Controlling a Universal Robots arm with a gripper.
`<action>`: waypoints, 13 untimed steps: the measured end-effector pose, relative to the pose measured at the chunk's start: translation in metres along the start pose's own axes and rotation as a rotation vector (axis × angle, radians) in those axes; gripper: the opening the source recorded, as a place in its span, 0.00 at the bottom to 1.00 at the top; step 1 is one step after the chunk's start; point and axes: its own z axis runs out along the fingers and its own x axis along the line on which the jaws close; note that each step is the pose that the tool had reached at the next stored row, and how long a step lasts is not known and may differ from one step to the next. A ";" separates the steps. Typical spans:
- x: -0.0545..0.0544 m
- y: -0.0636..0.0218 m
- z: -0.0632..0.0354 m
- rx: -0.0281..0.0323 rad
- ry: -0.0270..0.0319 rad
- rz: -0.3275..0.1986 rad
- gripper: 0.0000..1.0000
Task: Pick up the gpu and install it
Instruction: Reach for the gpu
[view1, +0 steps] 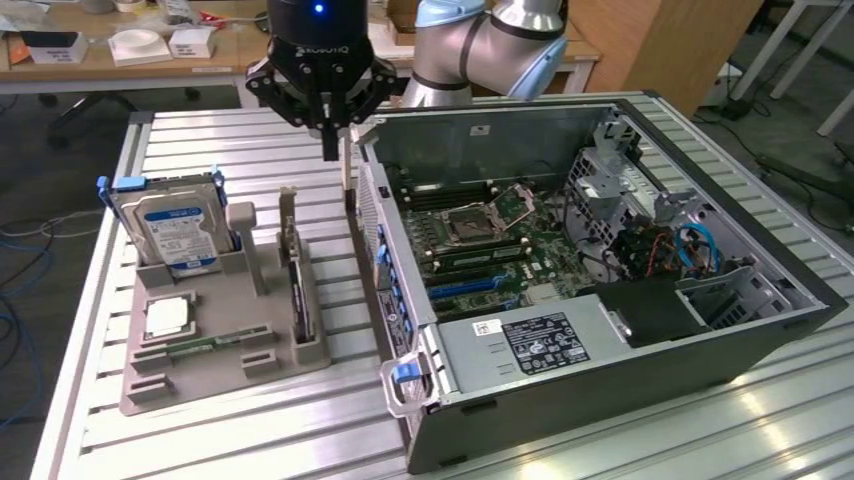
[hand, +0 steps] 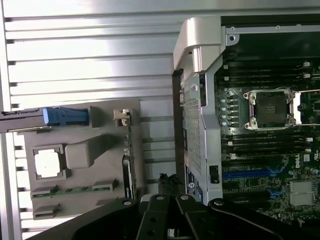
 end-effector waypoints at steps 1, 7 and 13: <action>0.002 -0.0002 0.0001 0.0000 0.0000 0.000 0.10; 0.009 -0.0011 0.0005 0.0000 0.0000 0.000 0.10; 0.018 -0.0021 0.0012 0.0000 0.0000 0.000 0.10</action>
